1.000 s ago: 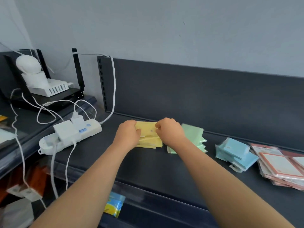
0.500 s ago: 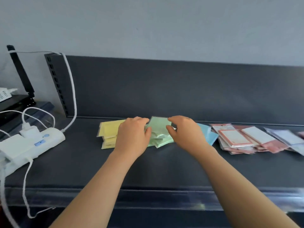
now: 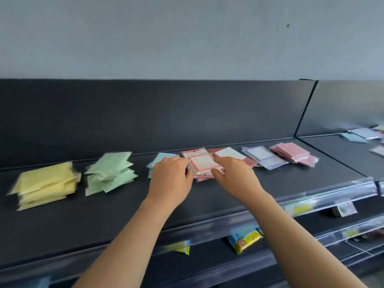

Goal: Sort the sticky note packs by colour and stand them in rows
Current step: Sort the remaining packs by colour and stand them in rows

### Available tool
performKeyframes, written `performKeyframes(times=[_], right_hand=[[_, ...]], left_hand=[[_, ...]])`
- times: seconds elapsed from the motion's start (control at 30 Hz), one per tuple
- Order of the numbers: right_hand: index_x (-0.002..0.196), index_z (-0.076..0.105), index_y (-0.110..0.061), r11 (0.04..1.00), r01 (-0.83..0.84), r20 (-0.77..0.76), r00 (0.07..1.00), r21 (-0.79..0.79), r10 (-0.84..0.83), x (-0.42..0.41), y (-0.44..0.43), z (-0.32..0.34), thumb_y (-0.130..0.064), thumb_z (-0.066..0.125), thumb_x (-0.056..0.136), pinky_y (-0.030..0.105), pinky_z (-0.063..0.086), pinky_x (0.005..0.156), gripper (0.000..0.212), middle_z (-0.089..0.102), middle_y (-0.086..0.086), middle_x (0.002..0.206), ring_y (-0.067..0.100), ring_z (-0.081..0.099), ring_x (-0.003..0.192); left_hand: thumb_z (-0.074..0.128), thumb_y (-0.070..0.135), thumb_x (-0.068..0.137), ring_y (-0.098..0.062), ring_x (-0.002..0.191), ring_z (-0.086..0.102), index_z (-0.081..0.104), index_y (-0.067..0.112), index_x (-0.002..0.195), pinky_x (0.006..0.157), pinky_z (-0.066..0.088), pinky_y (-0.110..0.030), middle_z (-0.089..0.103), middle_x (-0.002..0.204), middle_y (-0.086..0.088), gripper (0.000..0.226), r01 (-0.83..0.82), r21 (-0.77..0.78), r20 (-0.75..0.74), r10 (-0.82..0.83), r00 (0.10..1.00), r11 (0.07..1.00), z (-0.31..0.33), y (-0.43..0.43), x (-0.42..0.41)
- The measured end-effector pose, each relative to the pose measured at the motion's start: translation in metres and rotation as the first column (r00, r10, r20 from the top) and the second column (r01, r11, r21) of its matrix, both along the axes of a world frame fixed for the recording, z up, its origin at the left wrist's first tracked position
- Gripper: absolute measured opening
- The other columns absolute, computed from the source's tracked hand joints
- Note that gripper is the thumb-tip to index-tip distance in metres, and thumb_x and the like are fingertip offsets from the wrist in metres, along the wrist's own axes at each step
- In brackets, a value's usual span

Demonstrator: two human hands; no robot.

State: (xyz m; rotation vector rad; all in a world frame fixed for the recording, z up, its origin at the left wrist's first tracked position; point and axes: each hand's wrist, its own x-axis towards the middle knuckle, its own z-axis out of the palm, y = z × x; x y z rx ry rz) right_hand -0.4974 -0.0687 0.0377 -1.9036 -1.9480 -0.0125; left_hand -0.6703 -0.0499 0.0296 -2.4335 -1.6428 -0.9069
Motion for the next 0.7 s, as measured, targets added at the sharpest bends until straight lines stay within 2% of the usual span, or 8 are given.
performKeyframes(times=[0.17, 0.33, 0.47, 0.6, 0.7], right_hand=[[0.117, 0.062, -0.019, 0.997, 0.071, 0.006, 0.997, 0.004, -0.071, 0.094, -0.024, 0.001, -0.032, 0.049, 0.096, 0.036, 0.049, 0.081, 0.029, 0.066, 0.004, 0.116, 0.027, 0.058, 0.106], [0.130, 0.056, -0.020, 0.990, 0.140, 0.036, 0.990, -0.016, -0.139, 0.188, -0.047, 0.000, -0.033, 0.048, 0.097, 0.034, 0.046, 0.089, 0.036, 0.060, 0.002, 0.129, 0.025, 0.054, 0.117], [0.131, 0.056, -0.021, 0.985, 0.171, 0.004, 0.985, -0.018, -0.171, 0.249, -0.059, -0.004, -0.032, 0.049, 0.097, 0.035, 0.047, 0.088, 0.036, 0.061, 0.002, 0.128, 0.026, 0.056, 0.114], [0.133, 0.055, -0.020, 0.978, 0.207, -0.037, 0.977, -0.037, -0.208, 0.302, -0.062, -0.006, -0.031, 0.049, 0.097, 0.036, 0.046, 0.095, 0.038, 0.058, 0.003, 0.133, 0.025, 0.053, 0.119], [0.138, 0.051, -0.018, 0.969, 0.243, -0.037, 0.969, -0.049, -0.245, 0.340, -0.059, -0.008, -0.032, 0.048, 0.099, 0.034, 0.043, 0.096, 0.042, 0.055, 0.002, 0.137, 0.023, 0.050, 0.124]], left_hand=[[0.051, 0.030, 0.094, -0.028, 0.097, 0.060, 0.070, 0.016, 0.102, 0.080, 0.046, -0.037, 0.071, 0.103, -0.002, 0.025, 0.062, -0.019, 0.000, -0.062, 0.998, 0.998, -0.001, -0.011, 0.094], [0.049, 0.033, 0.095, -0.023, 0.099, 0.059, 0.068, 0.020, 0.110, 0.085, 0.046, -0.036, 0.070, 0.106, 0.002, 0.028, 0.124, -0.018, 0.006, -0.124, 0.992, 0.992, -0.003, -0.021, 0.189], [0.051, 0.032, 0.095, -0.026, 0.100, 0.059, 0.069, 0.013, 0.108, 0.087, 0.047, -0.037, 0.070, 0.107, -0.003, 0.029, 0.157, -0.058, 0.027, -0.156, 0.987, 0.986, -0.009, -0.026, 0.250], [0.052, 0.034, 0.096, -0.023, 0.110, 0.059, 0.065, 0.018, 0.122, 0.094, 0.047, -0.037, 0.068, 0.118, 0.000, 0.034, 0.206, -0.071, 0.030, -0.204, 0.979, 0.976, -0.012, -0.026, 0.300], [0.052, 0.033, 0.095, -0.024, 0.106, 0.059, 0.066, 0.019, 0.119, 0.090, 0.047, -0.036, 0.069, 0.114, 0.000, 0.031, 0.235, -0.070, 0.035, -0.233, 0.972, 0.969, -0.013, -0.019, 0.339]])
